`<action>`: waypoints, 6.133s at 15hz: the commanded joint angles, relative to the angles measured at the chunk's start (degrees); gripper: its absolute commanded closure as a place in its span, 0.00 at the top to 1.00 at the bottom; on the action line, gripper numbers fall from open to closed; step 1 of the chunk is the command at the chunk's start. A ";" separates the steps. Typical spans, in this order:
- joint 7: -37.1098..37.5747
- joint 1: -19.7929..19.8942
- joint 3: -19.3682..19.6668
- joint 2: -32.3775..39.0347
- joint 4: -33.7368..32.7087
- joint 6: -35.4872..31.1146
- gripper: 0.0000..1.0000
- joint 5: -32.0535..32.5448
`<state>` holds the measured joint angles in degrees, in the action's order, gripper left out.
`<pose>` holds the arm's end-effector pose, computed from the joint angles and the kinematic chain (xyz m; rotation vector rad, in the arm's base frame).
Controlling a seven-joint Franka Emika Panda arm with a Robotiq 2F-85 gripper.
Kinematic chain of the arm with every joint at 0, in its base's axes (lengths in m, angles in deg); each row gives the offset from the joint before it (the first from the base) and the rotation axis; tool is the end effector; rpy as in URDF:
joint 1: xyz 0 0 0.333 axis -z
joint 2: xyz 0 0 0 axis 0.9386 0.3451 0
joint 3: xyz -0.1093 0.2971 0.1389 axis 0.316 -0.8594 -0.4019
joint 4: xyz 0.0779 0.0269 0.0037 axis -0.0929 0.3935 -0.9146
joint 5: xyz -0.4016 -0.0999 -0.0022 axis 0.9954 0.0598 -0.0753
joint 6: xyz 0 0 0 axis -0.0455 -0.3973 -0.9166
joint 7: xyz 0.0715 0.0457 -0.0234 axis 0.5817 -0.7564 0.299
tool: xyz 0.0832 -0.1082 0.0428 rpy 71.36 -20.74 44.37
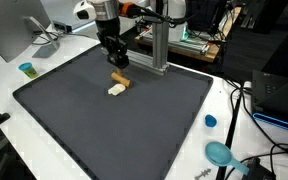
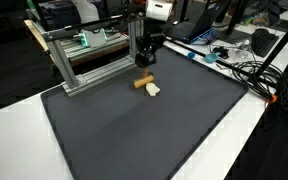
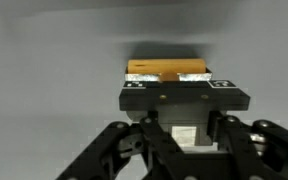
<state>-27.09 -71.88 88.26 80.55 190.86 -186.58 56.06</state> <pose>0.5972 0.0008 0.2873 2.9997 -0.0991 -0.1061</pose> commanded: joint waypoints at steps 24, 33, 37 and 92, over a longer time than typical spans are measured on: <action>-50.92 0.43 -3.95 0.63 -15.53 16.22 0.47 4.67; -58.39 -0.07 -4.86 0.43 -7.92 7.47 0.22 9.50; -60.05 -0.77 -5.34 0.73 -6.63 5.55 0.22 12.32; -49.62 -3.64 -5.56 22.77 -27.92 21.26 0.22 14.34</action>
<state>-77.92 -75.90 82.35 99.01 164.15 -166.25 70.87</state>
